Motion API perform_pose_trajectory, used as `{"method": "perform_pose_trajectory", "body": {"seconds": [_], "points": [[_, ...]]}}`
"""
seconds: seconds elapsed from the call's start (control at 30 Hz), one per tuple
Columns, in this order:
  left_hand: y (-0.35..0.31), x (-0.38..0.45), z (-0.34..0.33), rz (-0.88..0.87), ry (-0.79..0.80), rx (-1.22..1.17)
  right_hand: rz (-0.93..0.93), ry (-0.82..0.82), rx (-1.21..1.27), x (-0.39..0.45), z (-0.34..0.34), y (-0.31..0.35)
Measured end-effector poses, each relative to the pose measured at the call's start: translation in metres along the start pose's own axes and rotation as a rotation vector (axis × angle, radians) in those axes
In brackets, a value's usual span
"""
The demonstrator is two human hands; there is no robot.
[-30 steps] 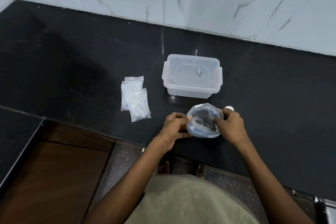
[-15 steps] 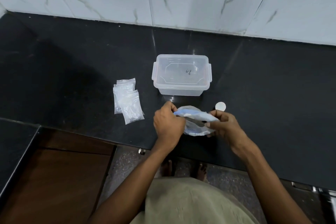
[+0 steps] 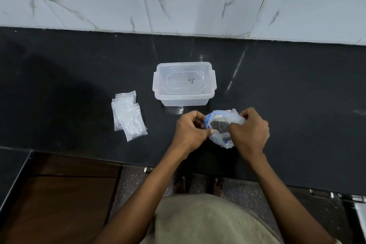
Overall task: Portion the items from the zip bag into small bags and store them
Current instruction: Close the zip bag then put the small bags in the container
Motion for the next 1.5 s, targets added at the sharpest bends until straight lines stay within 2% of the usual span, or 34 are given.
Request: {"method": "perform_pose_trajectory", "body": {"seconds": [0.07,0.2,0.23,0.27,0.33,0.43,0.53,0.67,0.73,0.8,0.87,0.9,0.97,1.07,1.1,1.27,1.33,1.43,1.5], "points": [[-0.004,0.000,-0.001,-0.069,-0.082,0.062,-0.093,0.179,0.127,0.008,-0.001,-0.002],[-0.005,0.002,0.000,-0.131,-0.205,0.162,-0.417,0.763,0.594,0.016,0.004,-0.006],[-0.004,0.003,0.001,-0.138,-0.240,0.212,-0.455,0.852,0.671,0.017,0.009,-0.006],[-0.003,0.002,0.002,-0.139,-0.272,0.284,-0.453,0.874,0.714,0.019,0.014,-0.005],[-0.001,0.001,0.003,-0.150,-0.344,0.422,-0.362,0.767,0.654,0.020,0.018,-0.007],[-0.001,0.002,0.002,-0.145,-0.390,0.408,-0.062,0.402,0.352,0.016,0.016,-0.005],[0.002,0.005,-0.004,-0.065,-0.254,0.266,0.185,0.129,0.231,0.005,0.013,-0.001],[-0.011,-0.001,-0.006,-0.011,0.043,-0.109,0.234,-0.070,0.049,-0.002,0.005,0.001],[-0.013,-0.003,-0.004,-0.004,0.229,-0.251,0.205,-0.082,0.043,0.001,0.002,-0.003],[-0.010,0.001,-0.001,0.078,0.356,-0.476,0.154,-0.046,0.118,0.007,-0.001,-0.009],[-0.002,0.008,0.002,0.256,0.298,-0.676,0.124,0.000,0.223,0.014,-0.002,-0.012],[0.002,0.011,0.002,0.336,0.222,-0.667,0.121,0.020,0.265,0.017,-0.002,-0.013],[0.011,0.016,0.001,0.441,0.163,-0.447,0.126,0.052,0.320,0.018,-0.002,-0.012],[0.012,0.009,-0.003,0.509,0.321,-0.270,0.143,0.072,0.345,0.019,-0.006,-0.013],[0.011,0.007,-0.004,0.498,0.312,-0.252,0.150,0.075,0.336,0.019,-0.007,-0.014],[0.006,0.012,-0.002,0.423,0.040,-0.252,0.283,0.122,0.260,0.018,-0.007,-0.013],[0.012,0.018,0.003,0.437,-0.128,-0.312,0.315,0.178,0.282,0.020,-0.006,-0.015],[0.021,0.026,0.017,0.487,-0.403,-0.405,0.224,0.267,0.343,0.031,-0.002,-0.021],[0.024,0.027,0.022,0.591,-0.476,-0.486,0.175,0.323,0.376,0.036,-0.001,-0.024]]}}
Point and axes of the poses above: each hand's wrist, its own x-axis towards the middle knuckle, its own z-axis out of the back of the hand, y = z × x, the point moved 2 cm from there along x, towards the middle knuckle, and after that the axes turned 14 degrees about -y, right-handed, at the moved point
